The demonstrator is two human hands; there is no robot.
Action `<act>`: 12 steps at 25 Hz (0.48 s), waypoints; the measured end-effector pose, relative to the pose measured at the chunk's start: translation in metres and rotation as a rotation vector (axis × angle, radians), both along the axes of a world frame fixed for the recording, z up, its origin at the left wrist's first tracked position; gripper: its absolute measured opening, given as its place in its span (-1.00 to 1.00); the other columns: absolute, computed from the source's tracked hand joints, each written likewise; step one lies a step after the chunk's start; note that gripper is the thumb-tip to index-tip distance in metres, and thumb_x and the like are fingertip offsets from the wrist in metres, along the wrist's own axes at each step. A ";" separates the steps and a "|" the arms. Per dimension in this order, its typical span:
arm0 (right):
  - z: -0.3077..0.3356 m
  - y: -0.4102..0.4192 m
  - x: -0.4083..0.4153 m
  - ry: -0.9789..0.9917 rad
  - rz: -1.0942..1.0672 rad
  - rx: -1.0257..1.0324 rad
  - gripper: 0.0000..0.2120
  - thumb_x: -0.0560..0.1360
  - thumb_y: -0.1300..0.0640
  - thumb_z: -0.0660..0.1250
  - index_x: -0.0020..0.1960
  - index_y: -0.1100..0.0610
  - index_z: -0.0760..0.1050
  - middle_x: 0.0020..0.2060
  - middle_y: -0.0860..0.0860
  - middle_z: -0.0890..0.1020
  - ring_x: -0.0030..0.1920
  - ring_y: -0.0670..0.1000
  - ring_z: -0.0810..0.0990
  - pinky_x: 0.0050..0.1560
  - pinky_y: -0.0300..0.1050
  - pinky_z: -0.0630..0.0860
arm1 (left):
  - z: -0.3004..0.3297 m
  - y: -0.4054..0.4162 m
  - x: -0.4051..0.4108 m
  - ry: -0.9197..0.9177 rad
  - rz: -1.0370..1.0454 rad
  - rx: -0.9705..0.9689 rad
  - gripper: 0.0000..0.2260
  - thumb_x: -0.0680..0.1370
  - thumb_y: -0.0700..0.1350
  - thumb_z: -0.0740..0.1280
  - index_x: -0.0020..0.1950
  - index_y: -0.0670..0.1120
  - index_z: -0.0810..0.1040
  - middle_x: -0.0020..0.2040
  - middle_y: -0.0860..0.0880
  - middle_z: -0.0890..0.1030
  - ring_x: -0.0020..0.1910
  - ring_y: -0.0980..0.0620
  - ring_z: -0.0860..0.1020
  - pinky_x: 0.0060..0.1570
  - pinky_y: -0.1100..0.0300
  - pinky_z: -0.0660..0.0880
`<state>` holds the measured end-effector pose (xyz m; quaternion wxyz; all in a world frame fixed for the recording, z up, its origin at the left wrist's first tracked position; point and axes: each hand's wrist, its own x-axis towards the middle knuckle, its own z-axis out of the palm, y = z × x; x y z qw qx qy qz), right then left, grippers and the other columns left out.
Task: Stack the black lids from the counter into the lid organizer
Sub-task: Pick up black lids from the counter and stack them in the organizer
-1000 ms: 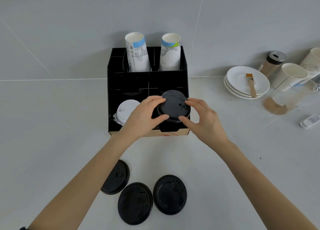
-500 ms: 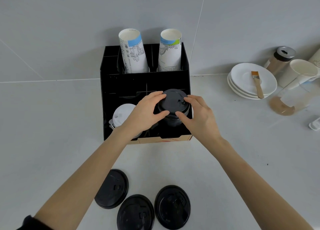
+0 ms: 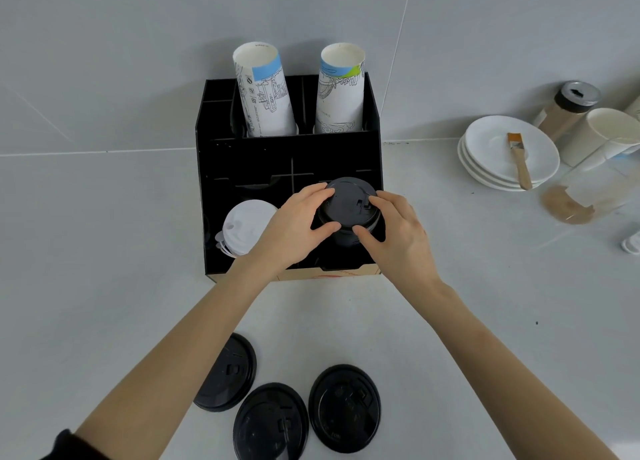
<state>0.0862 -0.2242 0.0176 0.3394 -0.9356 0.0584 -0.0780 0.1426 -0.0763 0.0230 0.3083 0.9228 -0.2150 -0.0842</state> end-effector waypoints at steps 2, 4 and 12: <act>0.001 0.000 0.000 -0.003 0.000 -0.003 -0.57 0.42 0.16 0.35 0.24 0.24 0.35 0.27 0.17 0.44 0.26 0.16 0.41 0.25 0.12 0.41 | 0.000 -0.001 0.000 0.002 -0.002 0.012 -0.51 0.49 -0.07 0.30 0.37 -0.08 0.23 0.46 -0.04 0.25 0.41 -0.01 0.25 0.36 0.15 0.20; 0.002 0.001 -0.001 0.008 0.016 -0.025 -0.57 0.44 0.15 0.33 0.26 0.22 0.33 0.30 0.15 0.42 0.29 0.15 0.39 0.26 0.11 0.40 | 0.002 -0.001 -0.001 -0.001 -0.011 0.029 -0.51 0.49 -0.08 0.29 0.38 -0.09 0.22 0.46 -0.06 0.23 0.42 -0.02 0.24 0.37 0.13 0.21; 0.018 0.000 -0.017 0.011 0.062 -0.042 -0.54 0.47 0.14 0.28 0.32 0.15 0.25 0.38 0.09 0.32 0.35 0.10 0.34 0.32 0.06 0.33 | 0.014 0.006 -0.014 -0.052 -0.023 0.063 -0.50 0.49 -0.09 0.28 0.38 -0.12 0.21 0.46 -0.10 0.22 0.42 -0.07 0.23 0.38 0.06 0.23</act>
